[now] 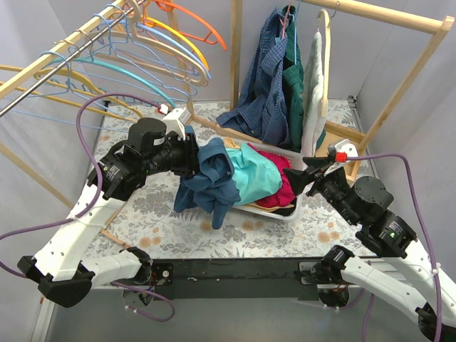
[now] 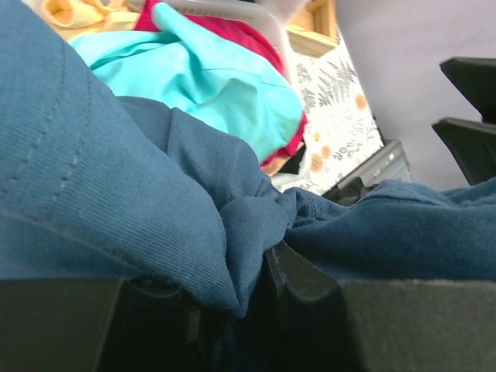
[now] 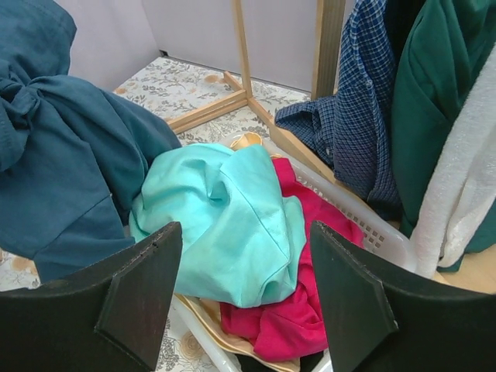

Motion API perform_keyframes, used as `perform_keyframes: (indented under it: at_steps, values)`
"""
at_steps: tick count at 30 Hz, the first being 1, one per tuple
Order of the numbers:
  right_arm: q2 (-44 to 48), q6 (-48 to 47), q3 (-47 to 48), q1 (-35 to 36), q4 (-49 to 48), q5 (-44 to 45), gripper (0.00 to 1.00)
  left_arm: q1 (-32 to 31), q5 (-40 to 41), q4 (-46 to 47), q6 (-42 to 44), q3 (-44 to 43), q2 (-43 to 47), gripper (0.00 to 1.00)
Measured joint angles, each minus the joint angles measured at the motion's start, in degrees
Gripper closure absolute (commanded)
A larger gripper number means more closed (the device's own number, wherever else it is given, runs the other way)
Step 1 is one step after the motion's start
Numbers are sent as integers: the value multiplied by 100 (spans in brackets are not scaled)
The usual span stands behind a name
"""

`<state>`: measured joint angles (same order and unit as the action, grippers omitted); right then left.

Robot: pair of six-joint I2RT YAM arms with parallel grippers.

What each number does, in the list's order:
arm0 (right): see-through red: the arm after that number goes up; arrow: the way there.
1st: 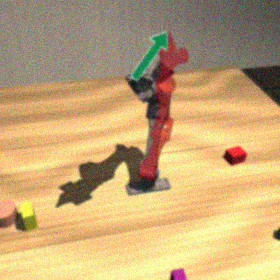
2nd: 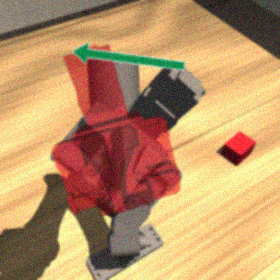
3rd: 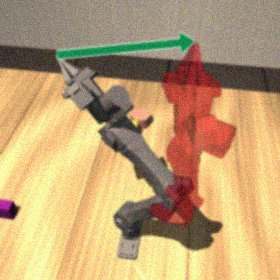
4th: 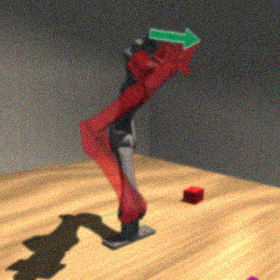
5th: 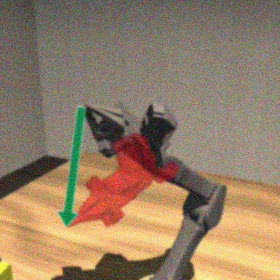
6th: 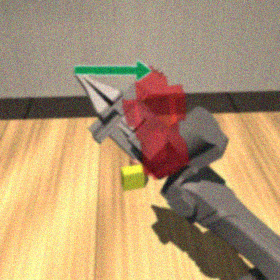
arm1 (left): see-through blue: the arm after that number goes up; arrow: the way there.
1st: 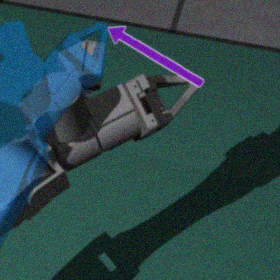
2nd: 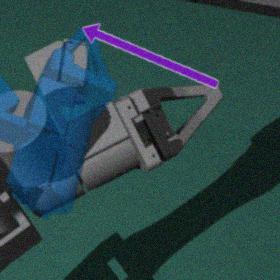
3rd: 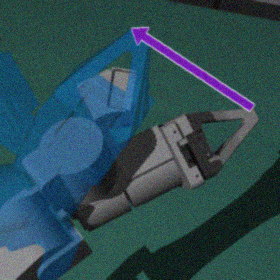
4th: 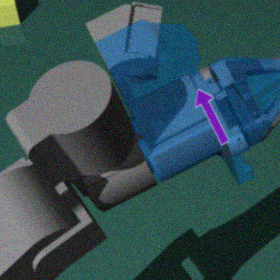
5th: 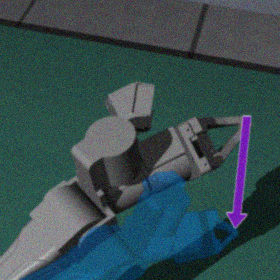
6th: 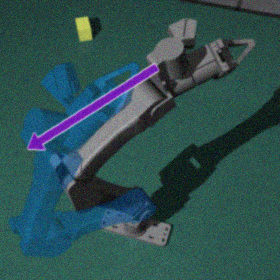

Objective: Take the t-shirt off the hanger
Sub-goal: Place the T-shirt in the bin.

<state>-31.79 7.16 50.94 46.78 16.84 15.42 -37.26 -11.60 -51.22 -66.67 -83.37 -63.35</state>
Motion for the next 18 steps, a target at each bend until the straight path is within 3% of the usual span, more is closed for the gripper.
perform_keyframes:
  at_steps: [10, 18]
  values:
    - [46, -94, 282, 0, 79, 245, 27, -57, -553, 289, 131, -271, -389, 100]
    - [48, -136, 376, 0, 192, 389, 27, -153, -660, 455, 271, -2337, -1853, 100]
